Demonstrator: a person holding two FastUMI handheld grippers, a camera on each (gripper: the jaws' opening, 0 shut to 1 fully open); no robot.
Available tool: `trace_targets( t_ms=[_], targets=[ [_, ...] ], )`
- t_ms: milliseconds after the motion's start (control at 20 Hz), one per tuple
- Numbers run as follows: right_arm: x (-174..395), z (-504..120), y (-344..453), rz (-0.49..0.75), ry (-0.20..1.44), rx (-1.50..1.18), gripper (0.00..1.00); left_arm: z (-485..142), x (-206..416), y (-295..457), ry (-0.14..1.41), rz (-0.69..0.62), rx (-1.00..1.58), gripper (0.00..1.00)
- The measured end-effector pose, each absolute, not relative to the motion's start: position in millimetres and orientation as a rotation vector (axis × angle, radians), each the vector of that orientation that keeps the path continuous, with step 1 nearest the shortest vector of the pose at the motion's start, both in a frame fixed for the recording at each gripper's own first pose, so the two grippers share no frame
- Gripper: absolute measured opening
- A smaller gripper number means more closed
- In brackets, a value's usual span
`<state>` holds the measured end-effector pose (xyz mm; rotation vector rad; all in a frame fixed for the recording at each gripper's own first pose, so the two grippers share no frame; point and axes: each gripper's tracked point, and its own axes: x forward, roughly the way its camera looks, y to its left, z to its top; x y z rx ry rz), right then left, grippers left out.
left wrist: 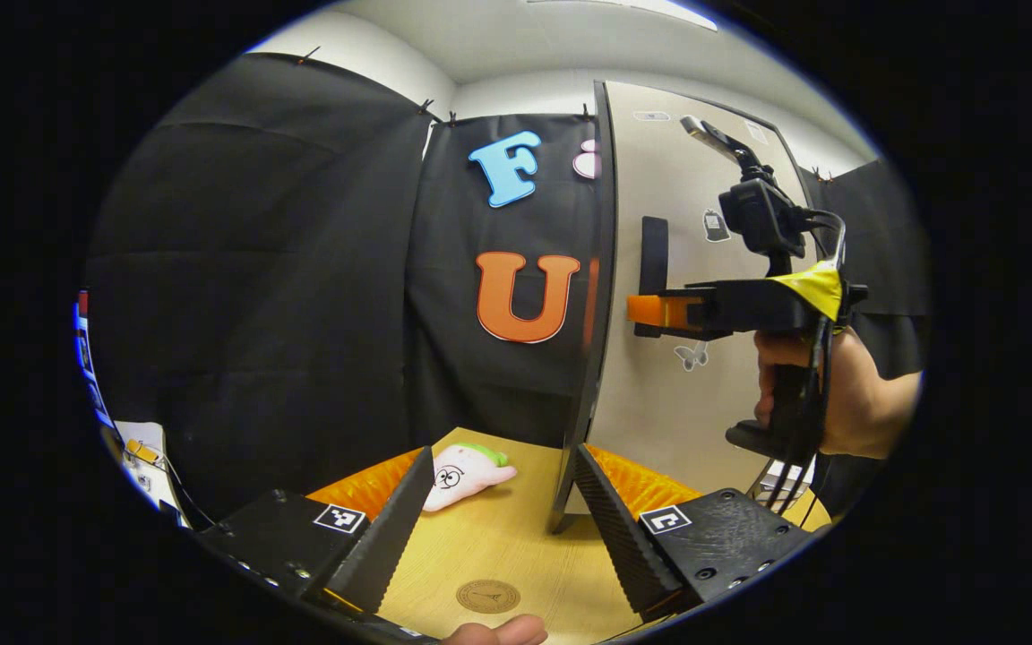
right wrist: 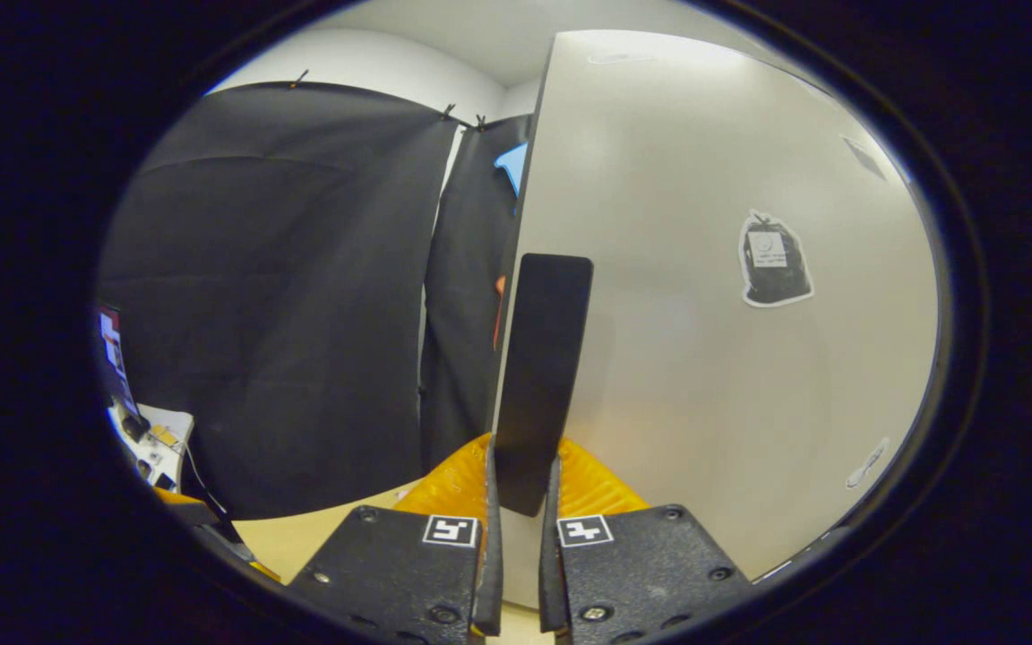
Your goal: Open the cabinet door with the right hand, grasp the bottle in the cabinet with the left hand and place it on the coaster, then close the cabinet door with the right hand.
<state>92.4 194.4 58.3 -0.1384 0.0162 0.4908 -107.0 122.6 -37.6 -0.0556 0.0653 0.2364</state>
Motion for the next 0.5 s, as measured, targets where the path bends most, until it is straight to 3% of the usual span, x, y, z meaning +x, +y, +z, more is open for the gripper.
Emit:
trace_targets(
  t_ms=[500],
  targets=[
    [30.4,57.7,180.8,0.649,0.122,-0.042,0.15,-64.1,-102.6,142.0,0.104,0.187,-0.014,0.95]
  ],
)
